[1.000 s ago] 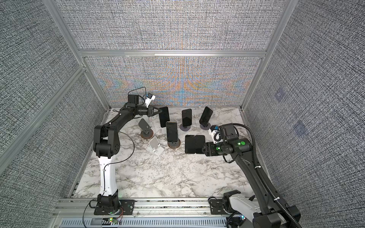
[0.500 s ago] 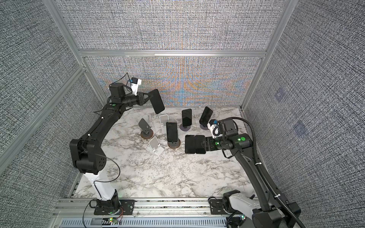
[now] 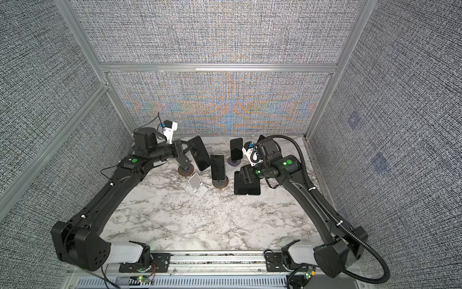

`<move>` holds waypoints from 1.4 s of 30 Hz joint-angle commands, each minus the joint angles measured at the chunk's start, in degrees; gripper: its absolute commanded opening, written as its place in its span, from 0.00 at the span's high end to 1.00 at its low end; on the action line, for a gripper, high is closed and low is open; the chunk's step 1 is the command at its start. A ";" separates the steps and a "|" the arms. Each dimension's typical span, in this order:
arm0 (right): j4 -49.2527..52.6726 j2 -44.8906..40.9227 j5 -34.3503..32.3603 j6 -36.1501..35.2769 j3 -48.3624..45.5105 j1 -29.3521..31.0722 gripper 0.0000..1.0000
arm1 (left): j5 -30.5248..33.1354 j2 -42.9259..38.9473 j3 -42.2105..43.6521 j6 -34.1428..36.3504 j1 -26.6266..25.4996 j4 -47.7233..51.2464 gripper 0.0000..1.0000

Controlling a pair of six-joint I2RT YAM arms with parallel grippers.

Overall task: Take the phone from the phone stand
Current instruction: 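Carry the phone toward the right gripper while the right gripper reaches to it, then close the right gripper on the phone and open the left gripper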

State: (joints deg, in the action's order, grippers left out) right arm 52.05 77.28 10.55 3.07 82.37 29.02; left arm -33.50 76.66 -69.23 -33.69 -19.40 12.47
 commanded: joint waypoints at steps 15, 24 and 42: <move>-7.10 16.56 5.37 1.58 10.02 12.76 0.08 | 3.35 -5.74 17.20 -22.60 -5.21 -12.02 1.00; -11.58 20.74 8.29 2.29 9.55 13.13 0.08 | 1.85 -5.48 16.43 -21.76 -5.83 -11.87 1.00; -18.41 19.30 4.54 4.36 4.78 13.73 0.28 | 1.76 -4.86 15.65 -21.90 -5.93 -11.14 1.00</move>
State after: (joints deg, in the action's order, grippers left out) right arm 35.75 96.99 16.78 6.76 87.24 42.83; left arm -30.37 71.59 -53.45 -55.40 -25.34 4.01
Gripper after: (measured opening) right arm 0.725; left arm 0.097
